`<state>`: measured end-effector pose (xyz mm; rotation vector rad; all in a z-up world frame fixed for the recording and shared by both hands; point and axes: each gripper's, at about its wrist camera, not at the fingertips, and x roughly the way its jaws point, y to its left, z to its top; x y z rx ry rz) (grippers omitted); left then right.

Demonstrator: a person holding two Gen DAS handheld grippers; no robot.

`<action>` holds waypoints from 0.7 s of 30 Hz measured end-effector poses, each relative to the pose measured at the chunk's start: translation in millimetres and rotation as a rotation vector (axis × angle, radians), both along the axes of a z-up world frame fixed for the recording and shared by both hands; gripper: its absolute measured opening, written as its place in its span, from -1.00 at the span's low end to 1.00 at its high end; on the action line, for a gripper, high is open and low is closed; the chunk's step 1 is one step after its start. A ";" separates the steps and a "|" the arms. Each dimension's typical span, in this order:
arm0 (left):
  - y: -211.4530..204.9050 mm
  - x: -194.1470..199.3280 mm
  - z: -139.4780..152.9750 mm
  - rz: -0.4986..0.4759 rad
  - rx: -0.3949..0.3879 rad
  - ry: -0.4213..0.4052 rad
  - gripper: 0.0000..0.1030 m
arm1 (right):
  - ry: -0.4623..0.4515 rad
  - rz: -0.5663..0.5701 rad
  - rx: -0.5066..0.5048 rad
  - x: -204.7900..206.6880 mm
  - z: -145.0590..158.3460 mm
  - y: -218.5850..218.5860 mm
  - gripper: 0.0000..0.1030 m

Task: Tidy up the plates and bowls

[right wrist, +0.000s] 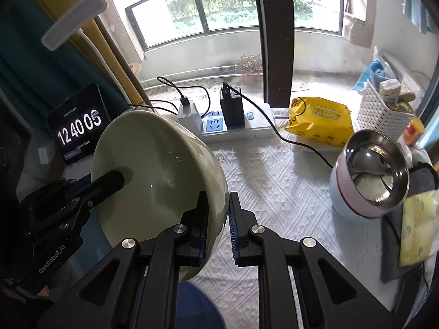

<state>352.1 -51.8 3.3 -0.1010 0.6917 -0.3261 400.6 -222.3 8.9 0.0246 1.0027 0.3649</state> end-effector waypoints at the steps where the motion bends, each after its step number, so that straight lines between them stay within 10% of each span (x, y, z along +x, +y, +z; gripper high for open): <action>1: -0.9 -3.7 1.6 -0.002 0.001 -0.005 -0.79 | -0.003 -0.003 -0.001 -4.6 2.3 -0.5 -0.70; 21: 4.8 -63.2 17.9 -0.030 -0.005 -0.059 -0.79 | -0.021 0.021 0.016 -71.1 18.1 3.5 -0.70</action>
